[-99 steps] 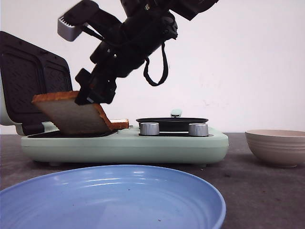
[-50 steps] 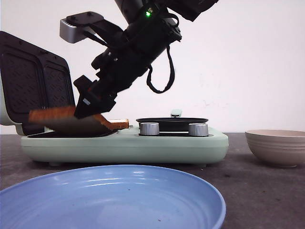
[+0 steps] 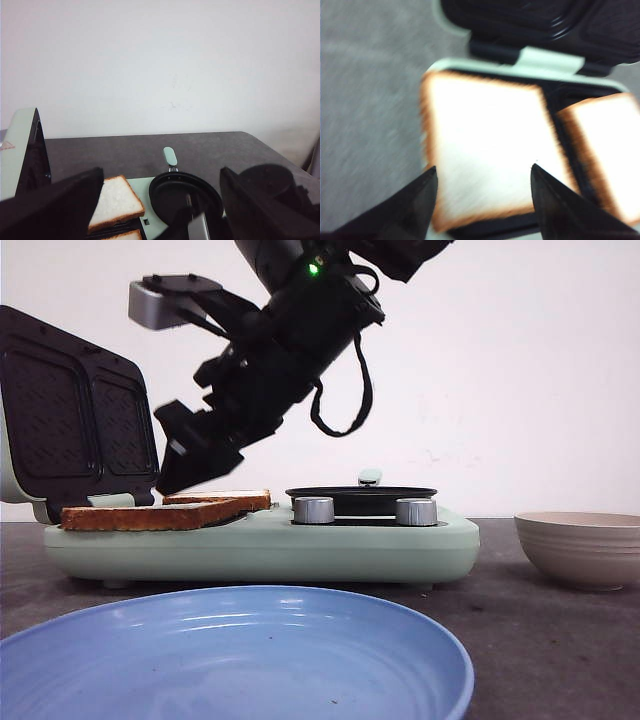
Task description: Make breakfast with bread and shrimp
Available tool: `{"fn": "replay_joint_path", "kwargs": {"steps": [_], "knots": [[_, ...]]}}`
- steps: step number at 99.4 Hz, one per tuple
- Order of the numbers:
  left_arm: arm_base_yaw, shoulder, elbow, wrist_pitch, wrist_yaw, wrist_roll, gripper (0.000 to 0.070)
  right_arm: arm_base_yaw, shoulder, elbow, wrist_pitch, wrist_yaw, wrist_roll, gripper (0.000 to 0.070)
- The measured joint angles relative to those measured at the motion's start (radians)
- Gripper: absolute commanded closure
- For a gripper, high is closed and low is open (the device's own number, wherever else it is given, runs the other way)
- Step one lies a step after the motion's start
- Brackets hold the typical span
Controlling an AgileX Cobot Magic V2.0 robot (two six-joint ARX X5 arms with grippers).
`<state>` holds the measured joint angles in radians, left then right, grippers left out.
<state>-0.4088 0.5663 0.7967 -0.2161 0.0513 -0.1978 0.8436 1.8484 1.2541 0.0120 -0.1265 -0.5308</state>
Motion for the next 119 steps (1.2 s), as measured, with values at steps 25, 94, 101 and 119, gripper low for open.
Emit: {"fn": "replay_joint_path", "kwargs": {"steps": [25,94,101,119], "knots": [[0.0,-0.011,0.0,-0.008,0.0,0.0,0.0266,-0.014,-0.071,0.091,-0.011,0.114,0.136,0.034],[0.0,-0.011,0.0,-0.046,-0.003,0.013,0.0266,-0.24,-0.572,0.075,-0.352,0.122,0.547,0.0423],[0.0,-0.011,0.0,-0.054,-0.003,0.015,0.0266,-0.247,-0.621,0.023,-0.346,0.119,0.551,0.0424],[0.0,-0.011,0.0,-0.058,-0.004,0.015,0.0265,-0.264,-0.772,-0.239,-0.258,0.119,0.591,0.0424]]}}
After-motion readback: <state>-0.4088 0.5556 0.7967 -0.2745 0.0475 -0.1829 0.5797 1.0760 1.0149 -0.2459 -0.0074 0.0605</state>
